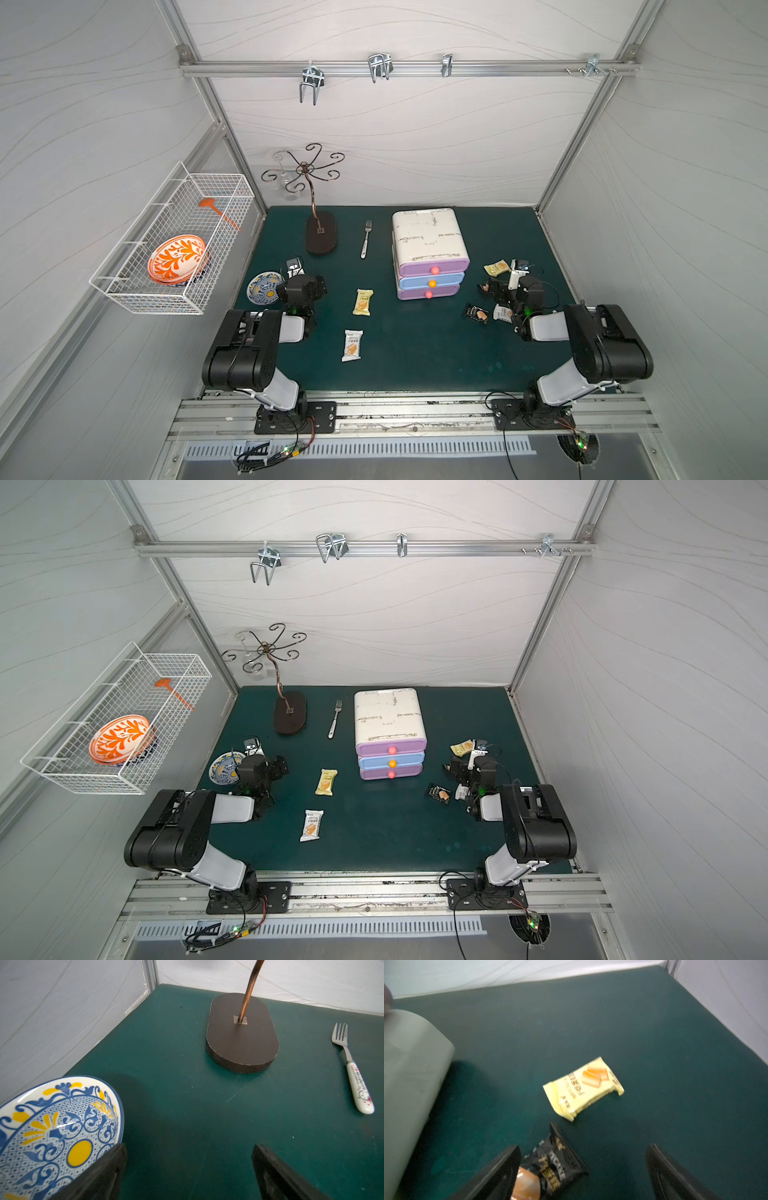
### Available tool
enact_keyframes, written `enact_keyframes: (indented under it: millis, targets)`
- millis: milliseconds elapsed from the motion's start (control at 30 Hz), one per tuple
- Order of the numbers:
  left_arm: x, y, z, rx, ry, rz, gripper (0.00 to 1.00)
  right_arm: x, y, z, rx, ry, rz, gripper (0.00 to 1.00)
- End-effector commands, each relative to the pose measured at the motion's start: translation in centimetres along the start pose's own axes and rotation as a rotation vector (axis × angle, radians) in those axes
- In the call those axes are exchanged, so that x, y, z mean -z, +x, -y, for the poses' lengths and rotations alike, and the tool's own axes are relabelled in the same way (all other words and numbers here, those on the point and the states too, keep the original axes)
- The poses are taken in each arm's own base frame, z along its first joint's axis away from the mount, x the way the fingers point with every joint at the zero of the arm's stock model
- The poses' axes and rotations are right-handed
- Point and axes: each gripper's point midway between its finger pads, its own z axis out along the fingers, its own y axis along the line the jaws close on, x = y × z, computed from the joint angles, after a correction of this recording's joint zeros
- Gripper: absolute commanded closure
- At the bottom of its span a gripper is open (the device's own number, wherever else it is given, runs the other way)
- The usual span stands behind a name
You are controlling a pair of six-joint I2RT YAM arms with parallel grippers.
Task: Take the cookies out of the drawer
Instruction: Reset both arms
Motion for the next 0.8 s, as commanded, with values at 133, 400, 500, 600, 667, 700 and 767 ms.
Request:
enact_keyframes:
  millis: [133, 400, 500, 600, 667, 700, 767]
  targets:
    - [-0.09, -2.61, 0.52, 0.018, 0.027, 0.086, 0.0, -0.65, -2.26, -0.49, 0.058, 0.026, 0.051, 0.01]
    - [-0.05, -2.56, 0.51, 0.016, 0.028, 0.085, 0.0, -0.6, -2.09, -0.6, 0.058, 0.026, 0.034, 0.01]
    - [-0.05, -2.55, 0.48, 0.016, 0.027, 0.085, 0.0, -0.57, -2.12, -0.65, 0.058, 0.024, 0.035, 0.01]
    - [-0.04, -2.51, 0.52, 0.016, 0.028, 0.084, 0.0, -0.72, -2.06, -0.66, 0.052, 0.01, 0.029, 0.01]
    - [-0.05, -2.54, 0.52, 0.015, 0.029, 0.085, 0.0, -0.66, -2.06, -0.59, 0.051, 0.011, 0.031, 0.01]
    - [-0.02, -2.54, 0.53, 0.015, 0.029, 0.085, 0.0, -0.62, -2.05, -0.6, 0.051, 0.011, 0.031, 0.01]
    - [-0.04, -2.52, 0.53, 0.015, 0.029, 0.084, 0.0, -0.6, -2.06, -0.6, 0.053, 0.012, 0.032, 0.01]
